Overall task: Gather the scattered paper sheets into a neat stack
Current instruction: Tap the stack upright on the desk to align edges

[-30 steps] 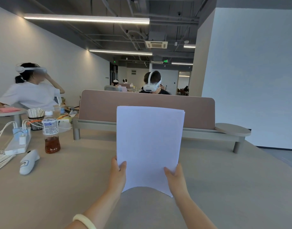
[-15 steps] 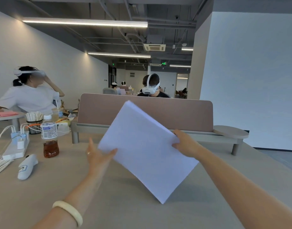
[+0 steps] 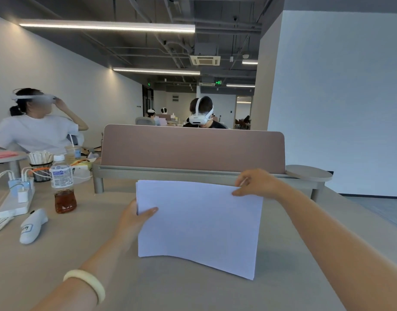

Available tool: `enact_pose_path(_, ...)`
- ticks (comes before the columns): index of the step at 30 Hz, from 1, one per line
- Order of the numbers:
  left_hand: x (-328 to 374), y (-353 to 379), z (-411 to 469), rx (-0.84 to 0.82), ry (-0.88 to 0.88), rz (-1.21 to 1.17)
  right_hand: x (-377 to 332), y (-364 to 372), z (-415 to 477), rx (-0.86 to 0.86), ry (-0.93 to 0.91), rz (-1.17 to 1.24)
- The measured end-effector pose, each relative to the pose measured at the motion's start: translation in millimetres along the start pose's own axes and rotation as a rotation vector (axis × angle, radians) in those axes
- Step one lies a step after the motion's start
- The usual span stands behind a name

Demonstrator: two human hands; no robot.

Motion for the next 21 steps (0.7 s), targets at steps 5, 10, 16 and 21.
enact_pose_path(5,-4,1,2,0.023,-0.018,-0.064,73,32,-49,0.049,0.103,0.636)
enact_pose_path(10,-13,3,4,0.009,-0.052,-0.125,107,106,-69,0.216,0.211,0.842)
enact_pose_path(16,3,10,-2,0.03,0.034,-0.177,105,93,-61,0.415,0.212,0.798)
enact_pose_path(21,-4,11,-4,0.016,0.017,-0.182,109,92,-61,0.352,0.193,0.779)
Point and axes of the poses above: each hand's wrist, its own z-axis towards the middle knuckle, its own y-axis out of the palm, x = y × z, the point moved 10 cm from there along z, towards the middle knuckle, and after that the axes turned 9 degrees about -y, right-handed, at the moved point
